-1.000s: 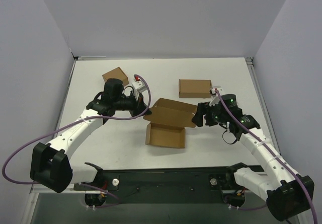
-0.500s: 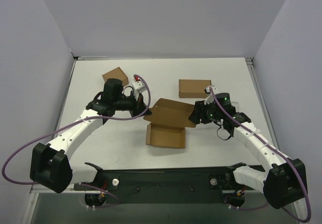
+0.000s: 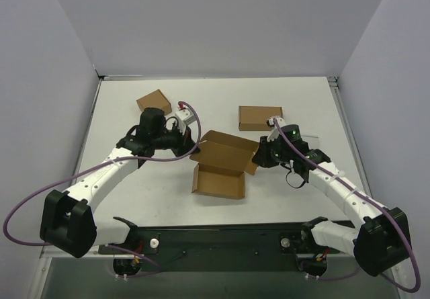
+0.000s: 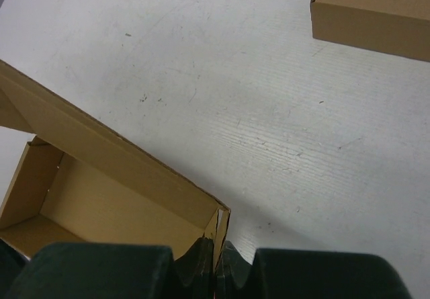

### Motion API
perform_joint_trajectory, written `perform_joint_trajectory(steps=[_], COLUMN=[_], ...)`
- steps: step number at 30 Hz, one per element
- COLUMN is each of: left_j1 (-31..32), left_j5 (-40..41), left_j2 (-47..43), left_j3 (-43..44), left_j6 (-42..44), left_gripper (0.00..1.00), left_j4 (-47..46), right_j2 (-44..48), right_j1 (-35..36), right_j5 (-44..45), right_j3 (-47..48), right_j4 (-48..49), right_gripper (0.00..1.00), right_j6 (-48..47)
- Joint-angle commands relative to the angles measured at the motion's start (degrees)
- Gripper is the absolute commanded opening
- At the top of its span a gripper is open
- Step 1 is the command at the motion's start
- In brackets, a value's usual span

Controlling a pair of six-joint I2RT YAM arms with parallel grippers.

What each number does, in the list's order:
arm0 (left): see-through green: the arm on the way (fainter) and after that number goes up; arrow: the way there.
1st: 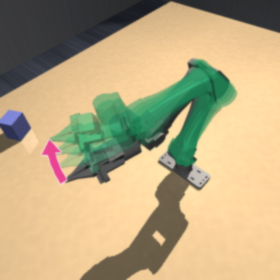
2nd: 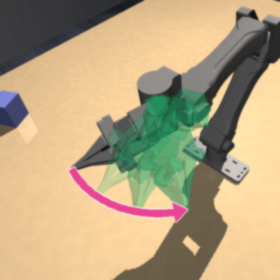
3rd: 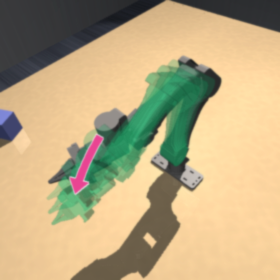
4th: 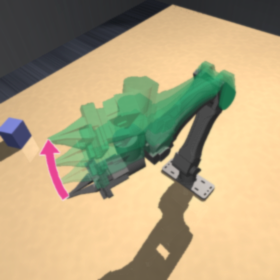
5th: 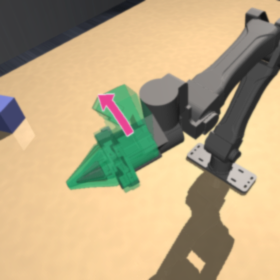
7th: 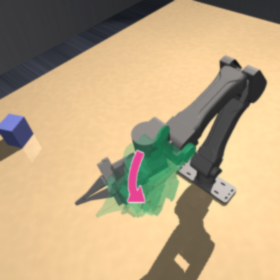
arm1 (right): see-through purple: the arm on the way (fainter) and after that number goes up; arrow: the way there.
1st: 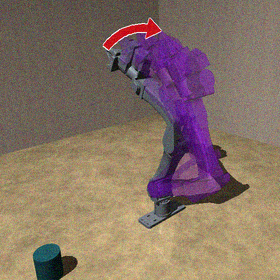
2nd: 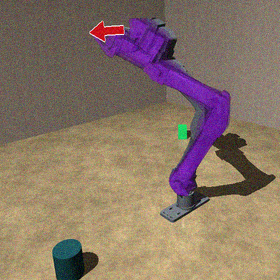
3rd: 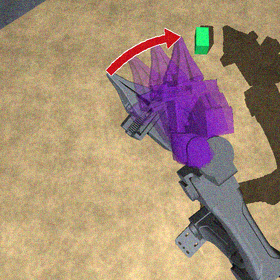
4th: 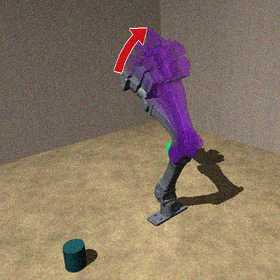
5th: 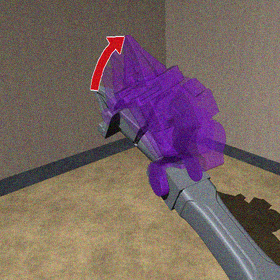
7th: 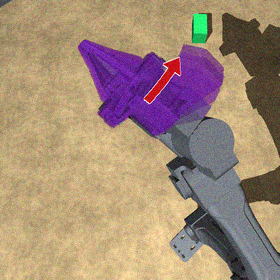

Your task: Fold the paper box

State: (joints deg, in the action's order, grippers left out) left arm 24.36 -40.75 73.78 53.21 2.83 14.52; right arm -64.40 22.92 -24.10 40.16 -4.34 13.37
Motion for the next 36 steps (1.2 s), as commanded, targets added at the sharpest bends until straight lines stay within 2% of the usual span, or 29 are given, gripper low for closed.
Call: perform_joint_trajectory(steps=[1, 6, 11, 22, 29, 36], left_j1=[3.3, 7.9, 12.5, 27.3, 33.7, 36.4], left_j5=[10.0, 28.8, 41.7, 71.1, 80.9, 83.5], left_j2=[-1.1, -1.8, -2.6, 4.9, 9.9, 13.3], left_j3=[-0.2, -1.4, -3.7, -11.1, -14.0, -14.2], left_j6=[-1.9, -9.4, -15.5, -18.6, -19.7, -23.0], left_gripper=[0.00, 0.00, 0.00, 0.00, 0.00, 0.00], left_j4=[-5.7, -8.7, -13.7, -32.1, -39.2, -39.1], right_j2=[-0.4, -2.0, -2.4, -2.7, -3.3, -3.5], right_j1=[5.2, 11.8, 13.3, 22.5, 27.2, 29.4], right_j5=[6.8, 27.3, 34.7, 55.4, 63.3, 66.1], right_j3=[4.6, 8.6, 7.9, 2.9, -1.7, -2.7], right_j4=[-0.4, -3.4, 0.8, 13.2, 16.6, 10.8], right_gripper=[0.00, 0.00, 0.00, 0.00, 0.00, 0.01], right_j6=[1.9, 7.5, 13.1, 18.1, 20.0, 24.6])
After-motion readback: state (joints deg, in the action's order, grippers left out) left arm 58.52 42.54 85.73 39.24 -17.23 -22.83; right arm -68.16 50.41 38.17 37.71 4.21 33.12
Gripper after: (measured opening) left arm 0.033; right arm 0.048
